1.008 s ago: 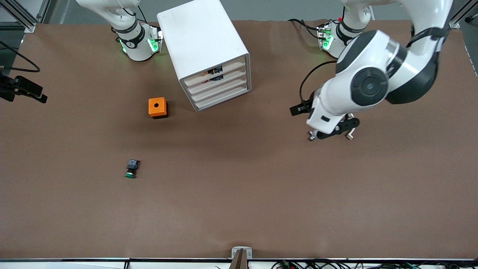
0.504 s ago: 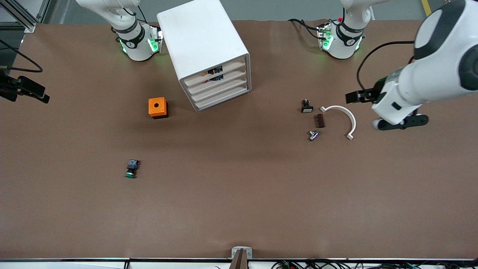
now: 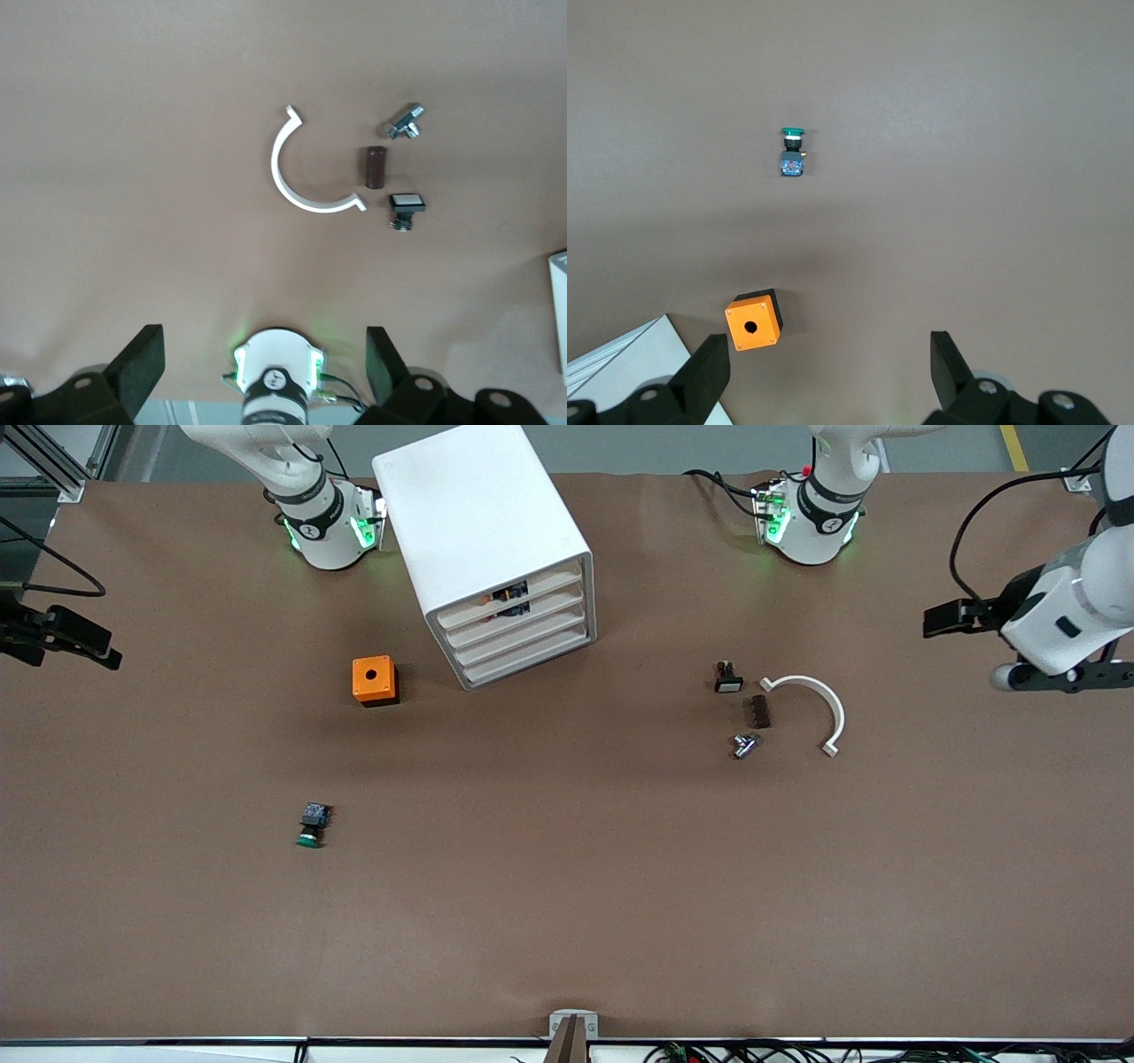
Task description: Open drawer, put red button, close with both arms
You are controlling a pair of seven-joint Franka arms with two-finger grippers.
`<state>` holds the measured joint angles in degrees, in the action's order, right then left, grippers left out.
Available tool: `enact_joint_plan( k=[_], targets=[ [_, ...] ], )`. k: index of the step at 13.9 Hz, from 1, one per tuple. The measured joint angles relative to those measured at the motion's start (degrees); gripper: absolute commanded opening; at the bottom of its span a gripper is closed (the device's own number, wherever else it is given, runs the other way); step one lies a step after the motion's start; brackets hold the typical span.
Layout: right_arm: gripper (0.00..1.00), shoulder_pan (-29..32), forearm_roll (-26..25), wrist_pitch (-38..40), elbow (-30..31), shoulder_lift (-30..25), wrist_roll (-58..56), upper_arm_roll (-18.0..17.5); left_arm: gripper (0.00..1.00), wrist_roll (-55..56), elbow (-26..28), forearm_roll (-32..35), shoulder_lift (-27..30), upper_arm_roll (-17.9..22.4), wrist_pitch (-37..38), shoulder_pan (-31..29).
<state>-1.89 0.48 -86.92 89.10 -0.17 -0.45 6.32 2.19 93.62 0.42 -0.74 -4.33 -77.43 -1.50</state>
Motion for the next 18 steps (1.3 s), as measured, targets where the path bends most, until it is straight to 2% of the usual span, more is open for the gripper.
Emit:
enact_joint_plan(
  k=[3,7,13,16,18],
  targets=[
    [1.00,0.0,0.0,0.0,0.0,0.1,0.1,0.0,1.00,-1.3,5.9,0.0,3.9,1.7,-8.2,-0.7],
    [1.00,0.0,0.0,0.1,0.0,0.1,0.1,0.0,1.00,-1.3,6.8,0.0,3.7,1.7,-16.0,-1.1],
    [1.00,0.0,0.0,0.1,0.1,0.1,0.1,0.0,1.00,-1.3,1.4,0.0,2.4,1.4,-16.7,-0.9],
    [1.00,0.0,0.0,0.1,0.1,0.2,0.1,0.0,1.00,-1.3,-2.8,0.0,1.0,1.3,-14.5,-0.6],
    [1.00,0.0,0.0,0.1,0.2,0.2,0.2,0.0,1.00,-1.3,-3.6,0.0,0.6,1.2,-12.8,-0.6]
  ],
)
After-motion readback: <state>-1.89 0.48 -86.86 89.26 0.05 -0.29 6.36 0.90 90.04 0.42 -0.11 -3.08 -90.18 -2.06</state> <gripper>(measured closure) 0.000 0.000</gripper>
